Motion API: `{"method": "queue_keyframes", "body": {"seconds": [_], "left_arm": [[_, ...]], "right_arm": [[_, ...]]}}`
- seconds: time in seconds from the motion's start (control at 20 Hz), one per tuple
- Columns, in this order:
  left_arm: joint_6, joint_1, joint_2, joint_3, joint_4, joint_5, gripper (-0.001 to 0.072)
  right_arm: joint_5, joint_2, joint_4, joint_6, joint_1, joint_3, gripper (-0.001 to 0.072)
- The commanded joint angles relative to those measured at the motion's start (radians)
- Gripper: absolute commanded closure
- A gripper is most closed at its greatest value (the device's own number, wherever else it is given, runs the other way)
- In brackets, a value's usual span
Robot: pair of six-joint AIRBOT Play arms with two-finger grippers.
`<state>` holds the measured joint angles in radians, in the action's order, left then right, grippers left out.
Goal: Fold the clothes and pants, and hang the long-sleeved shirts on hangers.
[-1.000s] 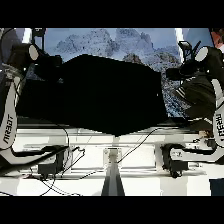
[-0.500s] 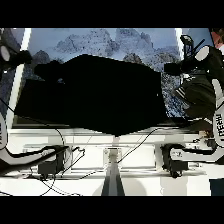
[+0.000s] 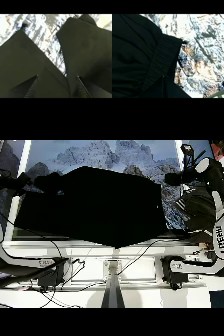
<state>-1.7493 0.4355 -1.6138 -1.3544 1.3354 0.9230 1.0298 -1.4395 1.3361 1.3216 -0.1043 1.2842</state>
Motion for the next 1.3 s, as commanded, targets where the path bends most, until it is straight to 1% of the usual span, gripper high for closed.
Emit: {"method": "queue_keyframes", "body": {"seconds": [0.0, 0.15, 0.25, 0.35, 0.55, 0.6, 0.65, 0.7, 0.75, 0.8, 0.95, 1.15, 1.2, 1.25], "left_arm": [[0.01, 0.014, -0.083, 0.0, -0.082, -0.078, 0.0197], [0.014, 0.01, -0.124, -0.001, -0.156, -0.186, 0.0198], [0.041, 0.003, -0.133, 0.0, -0.155, -0.259, 0.0198], [0.041, 0.0, -0.14, 0.0, -0.156, -0.33, 0.0209], [0.037, -0.026, -0.191, -0.001, -0.171, -0.351, 0.0232], [0.038, -0.037, -0.198, -0.001, -0.169, -0.354, 0.0299], [0.042, -0.043, -0.199, -0.001, -0.169, -0.367, 0.0445], [0.058, -0.048, -0.195, -0.002, -0.17, -0.389, 0.0556], [0.076, -0.05, -0.186, -0.006, -0.17, -0.415, 0.0638], [0.092, -0.05, -0.175, -0.013, -0.169, -0.436, 0.0698], [0.181, -0.05, -0.112, -0.07, -0.169, -0.465, 0.0698], [0.389, -0.061, 0.033, -0.15, -0.166, -0.49, 0.0698], [0.425, -0.061, 0.077, -0.152, -0.166, -0.517, 0.0697], [0.441, -0.061, 0.113, -0.152, -0.166, -0.538, 0.0698]], "right_arm": [[-0.001, 0.001, 0.0, -0.004, -0.001, 0.001, 0.0695], [-0.002, 0.001, 0.004, -0.004, -0.001, 0.001, 0.0695], [-0.023, -0.002, 0.059, -0.003, -0.001, 0.001, 0.0695], [-0.045, -0.005, 0.124, -0.003, -0.001, 0.001, 0.0694], [-0.055, -0.005, 0.135, -0.003, -0.001, 0.001, 0.0695], [-0.055, -0.005, 0.136, -0.003, -0.001, 0.001, 0.0694], [-0.055, -0.005, 0.137, -0.003, -0.001, 0.001, 0.0694], [-0.055, -0.005, 0.14, -0.003, -0.001, 0.001, 0.0695], [-0.055, -0.005, 0.148, -0.003, -0.001, 0.001, 0.0694], [-0.057, -0.005, 0.168, -0.003, -0.001, 0.001, 0.0695], [-0.082, -0.023, 0.198, 0.013, -0.035, 0.001, 0.0694], [-0.08, -0.061, 0.192, 0.024, -0.11, 0.001, 0.0694], [-0.08, -0.068, 0.185, 0.024, -0.123, 0.0, 0.0695], [-0.08, -0.073, 0.182, 0.024, -0.131, 0.0, 0.0695]]}}
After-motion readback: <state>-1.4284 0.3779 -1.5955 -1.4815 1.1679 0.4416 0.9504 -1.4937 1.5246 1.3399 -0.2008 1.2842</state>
